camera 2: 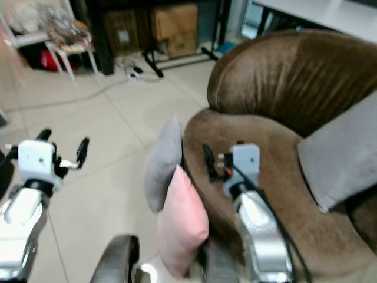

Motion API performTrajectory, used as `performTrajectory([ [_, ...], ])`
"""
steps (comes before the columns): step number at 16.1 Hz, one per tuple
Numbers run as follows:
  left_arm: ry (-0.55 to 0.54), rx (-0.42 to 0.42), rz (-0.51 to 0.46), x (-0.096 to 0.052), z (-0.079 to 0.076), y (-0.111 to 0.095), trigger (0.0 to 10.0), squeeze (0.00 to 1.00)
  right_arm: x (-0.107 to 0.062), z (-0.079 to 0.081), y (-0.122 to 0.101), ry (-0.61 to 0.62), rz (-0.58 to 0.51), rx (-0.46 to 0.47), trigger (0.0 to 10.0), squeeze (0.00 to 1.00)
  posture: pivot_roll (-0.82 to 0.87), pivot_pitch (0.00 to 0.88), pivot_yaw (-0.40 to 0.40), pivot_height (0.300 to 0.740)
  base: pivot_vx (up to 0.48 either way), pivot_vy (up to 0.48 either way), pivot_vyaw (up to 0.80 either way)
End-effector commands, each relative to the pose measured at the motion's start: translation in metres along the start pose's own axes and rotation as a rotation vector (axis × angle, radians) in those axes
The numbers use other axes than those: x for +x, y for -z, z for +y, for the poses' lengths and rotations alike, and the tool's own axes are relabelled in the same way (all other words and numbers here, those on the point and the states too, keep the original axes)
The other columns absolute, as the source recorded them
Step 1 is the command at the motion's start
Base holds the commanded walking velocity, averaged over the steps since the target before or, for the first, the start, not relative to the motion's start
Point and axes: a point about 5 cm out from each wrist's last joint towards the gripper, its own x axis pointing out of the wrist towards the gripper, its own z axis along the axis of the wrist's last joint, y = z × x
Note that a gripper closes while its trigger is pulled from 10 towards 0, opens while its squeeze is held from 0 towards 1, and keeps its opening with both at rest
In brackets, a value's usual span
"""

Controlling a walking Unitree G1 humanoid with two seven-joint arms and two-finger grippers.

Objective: Move the pillow to the sofa from floor

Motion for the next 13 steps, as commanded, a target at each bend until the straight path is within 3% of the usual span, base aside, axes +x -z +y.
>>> performTrajectory([
  [1,0.034,-0.003,-0.002,0.001,-0.009,0.000,10.0,0.60,-0.004,-0.011,0.010,0.027,0.053,0.019,10.0,0.00,-0.06,0.000,-0.010,0.536,0.251,0.000,0.00],
  [7,0.039,0.028,0.030,-0.001,-0.010,0.007,10.0,0.54,-0.004,-0.024,0.022,0.017,0.110,-0.027,10.0,0.00,-0.06,0.000,-0.011,0.536,0.000,0.000,0.00],
  [13,0.106,0.054,0.056,-0.002,-0.015,0.013,10.0,0.55,-0.001,-0.021,0.031,0.011,0.160,-0.062,10.0,0.00,-0.07,0.000,-0.004,0.531,0.000,0.000,0.00],
])
